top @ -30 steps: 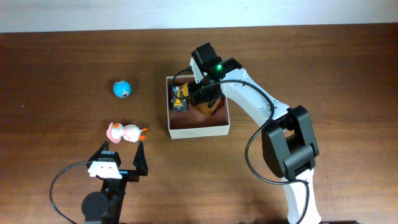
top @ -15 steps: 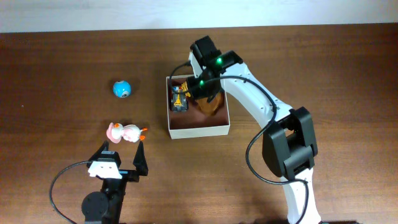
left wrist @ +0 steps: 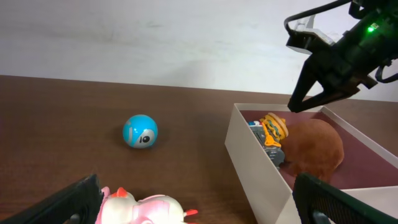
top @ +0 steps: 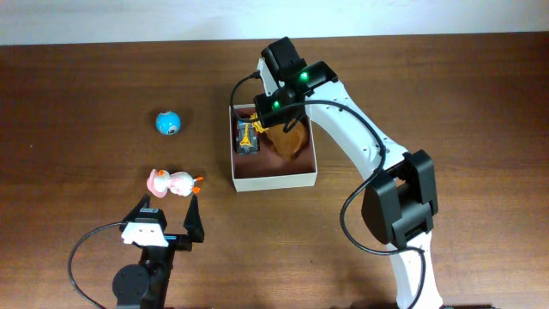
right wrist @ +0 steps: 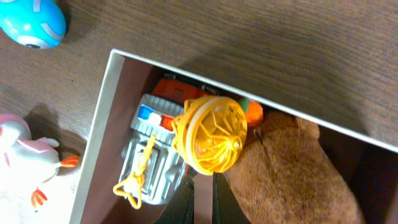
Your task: Pack container
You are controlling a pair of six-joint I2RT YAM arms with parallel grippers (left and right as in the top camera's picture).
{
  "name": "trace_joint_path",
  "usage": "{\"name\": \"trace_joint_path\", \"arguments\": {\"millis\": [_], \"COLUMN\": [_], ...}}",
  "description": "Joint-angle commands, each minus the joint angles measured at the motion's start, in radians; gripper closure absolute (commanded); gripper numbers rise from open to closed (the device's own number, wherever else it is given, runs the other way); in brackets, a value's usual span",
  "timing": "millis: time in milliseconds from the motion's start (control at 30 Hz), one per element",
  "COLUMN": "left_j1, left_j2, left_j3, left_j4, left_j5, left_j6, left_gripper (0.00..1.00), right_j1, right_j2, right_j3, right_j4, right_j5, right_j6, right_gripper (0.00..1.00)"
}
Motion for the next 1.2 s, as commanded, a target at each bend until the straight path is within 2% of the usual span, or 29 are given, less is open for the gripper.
{"name": "trace_joint_path", "arguments": {"millis": [0, 200, 367, 433, 600, 733, 833, 967, 1033, 1133, 1167], "left_j1": [0.007, 0.007, 0.007, 0.007, 0.007, 0.007, 0.007, 0.007, 0.007, 0.007, 0.007], "left_j2": [-0.008, -0.008, -0.008, -0.008, -0.008, -0.008, -0.008, -0.008, -0.008, -0.008, -0.008], "left_j3": [-0.005, -0.006, -0.005, -0.006, -0.005, -0.006, -0.005, -0.006, -0.006, -0.005, -0.005], "left_j4": [-0.001, -0.001, -0.001, -0.001, -0.001, -0.001, -0.001, -0.001, 0.019, 0.031, 0.023], "left_j5": [0.007, 0.007, 0.007, 0.007, 0.007, 0.007, 0.007, 0.007, 0.007, 0.008, 0.008], "left_j6": [0.012, 0.012, 0.013, 0.013, 0.012, 0.013, 0.013, 0.013, 0.012, 0.012, 0.012], "left_gripper": [0.00, 0.00, 0.00, 0.00, 0.00, 0.00, 0.00, 0.00, 0.00, 0.00, 0.00], "right_j1": [0.002, -0.002, -0.030, -0.055, -0.194, -0.382, -0.493, -0.624, -0.649, -0.666, -0.667], "right_j2": [0.037, -0.010, -0.111, -0.143, -0.202, -0.208, -0.204, -0.201, -0.200, -0.199, -0.199], "right_j3": [0.015, 0.042, 0.130, 0.156, 0.161, 0.161, 0.161, 0.161, 0.161, 0.161, 0.161], "right_j4": [0.009, -0.024, -0.149, -0.207, -0.307, -0.378, -0.401, -0.425, -0.433, -0.454, -0.459], "right_j5": [0.019, 0.016, 0.052, 0.112, 0.181, 0.173, 0.150, 0.121, 0.121, 0.136, 0.145], "right_j6": [-0.016, -0.018, -0.018, -0.018, -0.006, 0.098, 0.122, 0.126, 0.125, 0.124, 0.125], "right_gripper": [0.93, 0.94, 0.93, 0.86, 0.80, 0.77, 0.66, 0.46, 0.30, 0.00, 0.01]}}
